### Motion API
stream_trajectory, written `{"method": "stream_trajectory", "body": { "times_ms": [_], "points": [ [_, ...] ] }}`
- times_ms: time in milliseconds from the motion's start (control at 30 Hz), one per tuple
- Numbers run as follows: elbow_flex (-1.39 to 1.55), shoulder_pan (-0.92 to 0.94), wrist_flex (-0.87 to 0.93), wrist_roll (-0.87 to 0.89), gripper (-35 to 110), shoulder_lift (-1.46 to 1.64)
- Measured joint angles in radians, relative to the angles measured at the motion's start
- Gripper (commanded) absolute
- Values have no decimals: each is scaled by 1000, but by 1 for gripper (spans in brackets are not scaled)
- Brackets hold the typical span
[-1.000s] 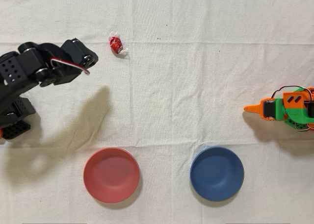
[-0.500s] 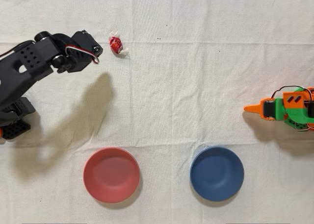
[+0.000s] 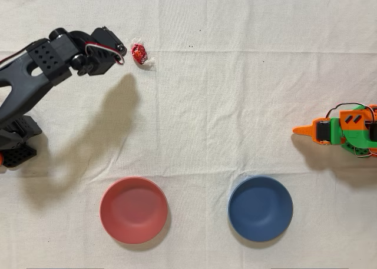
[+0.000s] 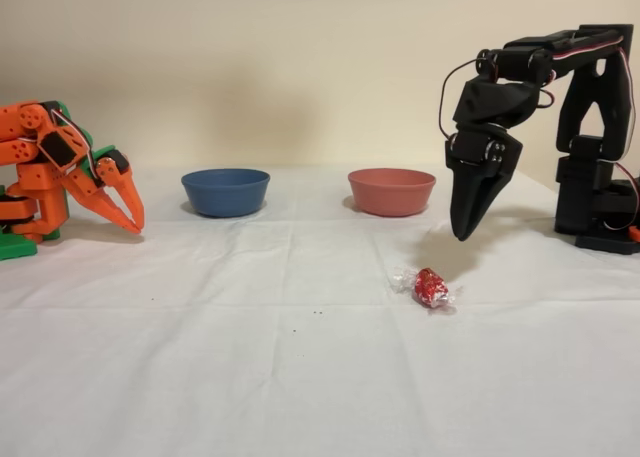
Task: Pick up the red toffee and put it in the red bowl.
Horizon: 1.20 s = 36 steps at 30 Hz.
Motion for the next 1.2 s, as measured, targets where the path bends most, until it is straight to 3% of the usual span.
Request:
{"method": "stream_trajectory", "body": {
  "times_ms": [300,600,1200],
  "points": [
    [-115,-18,-15,-15,3,-103],
    [-141,-17,-18,-20,28,-150],
    [-51,-2,-86,-63,35,-166]
  ]
}}
